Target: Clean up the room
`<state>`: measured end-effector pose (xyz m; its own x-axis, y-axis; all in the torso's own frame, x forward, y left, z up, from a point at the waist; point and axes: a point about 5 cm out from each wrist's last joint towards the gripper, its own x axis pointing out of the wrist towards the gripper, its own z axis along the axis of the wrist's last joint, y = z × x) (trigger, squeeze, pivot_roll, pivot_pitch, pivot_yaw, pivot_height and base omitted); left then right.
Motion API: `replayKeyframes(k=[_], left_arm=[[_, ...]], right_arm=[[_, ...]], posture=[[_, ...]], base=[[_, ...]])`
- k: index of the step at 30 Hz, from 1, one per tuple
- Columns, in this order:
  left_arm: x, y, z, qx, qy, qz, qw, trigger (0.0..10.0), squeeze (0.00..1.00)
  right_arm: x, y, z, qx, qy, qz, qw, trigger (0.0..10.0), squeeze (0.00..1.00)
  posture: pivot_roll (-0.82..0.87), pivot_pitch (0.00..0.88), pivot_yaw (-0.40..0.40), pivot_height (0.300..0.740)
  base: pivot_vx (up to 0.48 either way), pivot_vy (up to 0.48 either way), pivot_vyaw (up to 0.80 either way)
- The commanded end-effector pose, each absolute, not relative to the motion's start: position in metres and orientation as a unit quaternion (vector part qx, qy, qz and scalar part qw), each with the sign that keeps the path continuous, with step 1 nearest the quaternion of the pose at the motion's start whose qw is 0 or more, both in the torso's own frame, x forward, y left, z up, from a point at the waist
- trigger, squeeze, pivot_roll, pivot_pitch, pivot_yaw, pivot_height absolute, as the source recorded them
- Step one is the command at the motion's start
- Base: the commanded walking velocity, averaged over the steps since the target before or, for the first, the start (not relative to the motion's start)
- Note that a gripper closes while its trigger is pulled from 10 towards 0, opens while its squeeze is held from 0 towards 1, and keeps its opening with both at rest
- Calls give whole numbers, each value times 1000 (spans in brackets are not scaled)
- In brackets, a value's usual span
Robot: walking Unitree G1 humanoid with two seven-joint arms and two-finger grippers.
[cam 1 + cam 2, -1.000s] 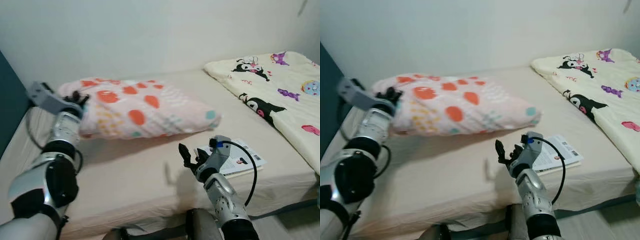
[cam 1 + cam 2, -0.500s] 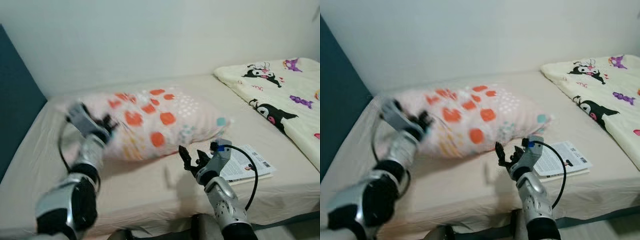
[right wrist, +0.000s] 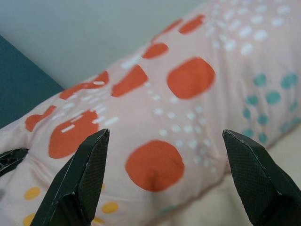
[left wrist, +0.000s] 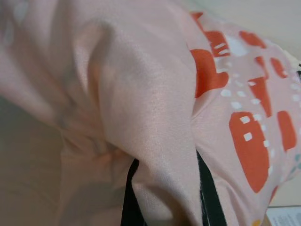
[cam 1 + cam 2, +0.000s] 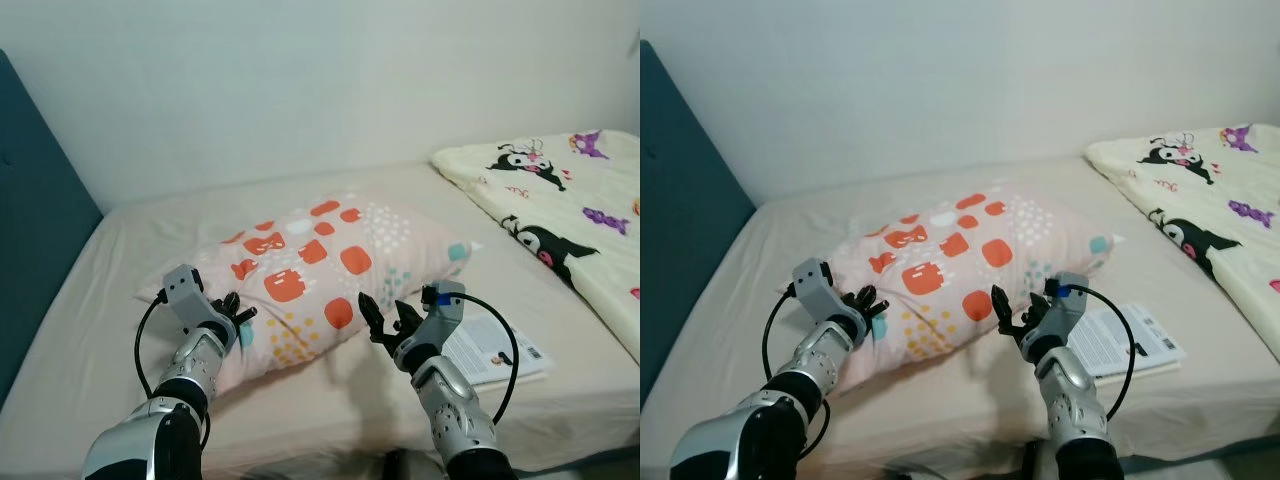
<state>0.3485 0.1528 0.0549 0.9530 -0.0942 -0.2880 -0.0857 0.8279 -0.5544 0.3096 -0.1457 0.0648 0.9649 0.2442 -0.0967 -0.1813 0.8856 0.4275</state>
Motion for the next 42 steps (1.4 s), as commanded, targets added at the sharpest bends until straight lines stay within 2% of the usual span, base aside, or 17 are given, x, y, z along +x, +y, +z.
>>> replayKeyframes(k=[1,8,17,21,23,25,26,30,32,37,42], left_arm=[[351,152,59,-281,146,-9,948,10000,0],[345,161,51,-251,159,2,955,10000,0],[348,165,56,-292,143,12,946,10000,0],[367,155,90,-399,68,-49,913,10000,0],[370,154,98,-416,52,-61,906,10000,0],[381,148,130,-476,-12,-127,870,10000,0],[381,148,130,-476,-12,-127,870,10000,0],[386,142,165,-532,-77,-192,821,10000,0],[386,141,170,-539,-85,-200,814,10000,0],[385,129,195,-583,-112,-229,771,10000,0],[381,111,216,-608,-123,-253,742,10000,0]], right_arm=[[310,-141,65,209,73,119,968,10000,0],[309,-140,63,211,76,118,967,10000,0],[308,-145,60,227,76,102,965,10000,0],[309,-165,52,344,77,12,936,10000,0],[309,-171,50,368,76,-9,926,10000,0],[311,-181,44,402,82,-49,911,10000,0],[311,-181,44,402,82,-49,911,10000,0],[316,-177,49,436,67,-37,897,10000,0],[317,-176,52,446,58,-30,893,10000,0],[327,-171,80,555,-42,20,830,10000,0],[336,-167,88,587,-52,39,807,10000,0]], posture=[[-70,3,59,683],[-69,3,62,708],[-64,3,55,737],[-58,4,51,740],[-58,4,51,740],[-50,5,49,740],[-50,5,49,740],[-41,6,45,740],[-38,6,43,740],[-30,8,39,740],[-20,7,35,740]], base=[[0,0,0],[0,0,0],[0,0,0],[0,0,0],[0,0,0],[0,0,0],[0,0,0],[0,0,0],[0,0,0],[0,0,0],[0,0,0]])
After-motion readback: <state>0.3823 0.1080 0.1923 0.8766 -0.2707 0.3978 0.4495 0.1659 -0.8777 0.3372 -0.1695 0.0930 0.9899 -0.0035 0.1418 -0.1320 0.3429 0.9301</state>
